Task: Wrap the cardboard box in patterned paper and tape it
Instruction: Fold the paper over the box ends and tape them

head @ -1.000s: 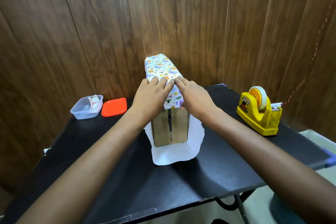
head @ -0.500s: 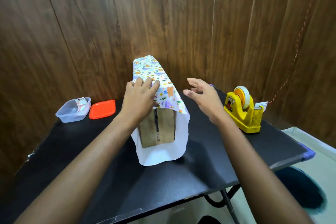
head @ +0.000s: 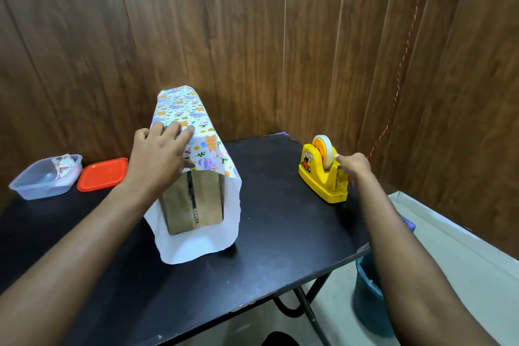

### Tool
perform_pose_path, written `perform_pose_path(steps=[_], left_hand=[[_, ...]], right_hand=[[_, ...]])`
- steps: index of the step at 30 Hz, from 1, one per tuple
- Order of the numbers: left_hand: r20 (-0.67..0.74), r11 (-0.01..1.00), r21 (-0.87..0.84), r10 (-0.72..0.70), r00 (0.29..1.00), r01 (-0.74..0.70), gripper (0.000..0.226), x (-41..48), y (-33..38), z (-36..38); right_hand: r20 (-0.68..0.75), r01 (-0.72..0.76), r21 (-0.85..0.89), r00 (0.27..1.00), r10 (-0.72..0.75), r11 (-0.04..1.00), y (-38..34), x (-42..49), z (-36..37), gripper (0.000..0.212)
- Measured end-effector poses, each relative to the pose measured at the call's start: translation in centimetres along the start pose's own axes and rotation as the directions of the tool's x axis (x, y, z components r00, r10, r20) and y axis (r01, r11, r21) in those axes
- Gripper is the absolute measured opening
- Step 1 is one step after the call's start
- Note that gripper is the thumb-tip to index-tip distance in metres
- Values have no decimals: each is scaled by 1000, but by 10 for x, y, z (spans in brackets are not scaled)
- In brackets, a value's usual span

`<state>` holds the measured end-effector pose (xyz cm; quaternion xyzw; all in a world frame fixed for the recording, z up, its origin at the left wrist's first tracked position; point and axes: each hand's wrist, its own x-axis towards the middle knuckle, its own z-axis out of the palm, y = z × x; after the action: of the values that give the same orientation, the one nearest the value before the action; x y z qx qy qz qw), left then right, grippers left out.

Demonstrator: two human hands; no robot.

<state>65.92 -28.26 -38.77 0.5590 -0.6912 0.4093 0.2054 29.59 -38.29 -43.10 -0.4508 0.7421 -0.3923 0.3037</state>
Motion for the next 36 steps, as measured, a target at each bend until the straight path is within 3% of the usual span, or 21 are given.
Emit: perform_pose_path(steps=[2, 4, 5, 7, 9, 13, 19, 23, 28, 32, 36], left_hand=[[-12, 1000, -1, 6, 1000, -6, 78, -1, 0, 0], [-21, 1000, -10, 7, 1000, -7, 78, -1, 0, 0], [-27, 1000, -12, 6, 1000, -7, 77, -1, -1, 0], [-28, 1000, -13, 6, 1000, -6, 76, -1, -1, 0], [-18, 1000, -14, 6, 1000, -7, 76, -1, -1, 0], [7, 1000, -21, -3, 1000, 3, 77, -1, 0, -1], [15, 1000, -9, 2, 1000, -2, 77, -1, 1, -4], [35, 1000, 0, -6, 999, 6, 78, -2, 0, -5], [25, 1000, 3, -3, 1000, 3, 78, -2, 0, -3], [16, 1000, -16, -5, 1000, 5, 76, -2, 0, -4], [12, 1000, -13, -10, 1000, 10, 76, -3, 0, -3]], right_hand=[[176, -76, 92, 983, 59, 993, -2, -2, -5, 77], [286, -124, 63, 953, 101, 990, 2, -5, -4, 87], [263, -107, 57, 961, 89, 993, 6, -4, 0, 82], [69, -21, 31, 997, 19, 999, 13, -6, 10, 57], [-65, 23, -46, 998, -26, 999, 18, -13, 19, 45], [-93, 63, -112, 993, -74, 992, 16, -38, 36, 43], [8, 162, -118, 987, -162, 980, 2, -84, 81, 36], [103, 182, -77, 979, -174, 980, -16, -85, 102, 45], [288, 87, 161, 948, -131, 983, -28, -63, 94, 62], [300, 1, 230, 951, -73, 973, -45, -54, 80, 39], [301, 22, 247, 948, -98, 969, -58, -57, 77, 48]])
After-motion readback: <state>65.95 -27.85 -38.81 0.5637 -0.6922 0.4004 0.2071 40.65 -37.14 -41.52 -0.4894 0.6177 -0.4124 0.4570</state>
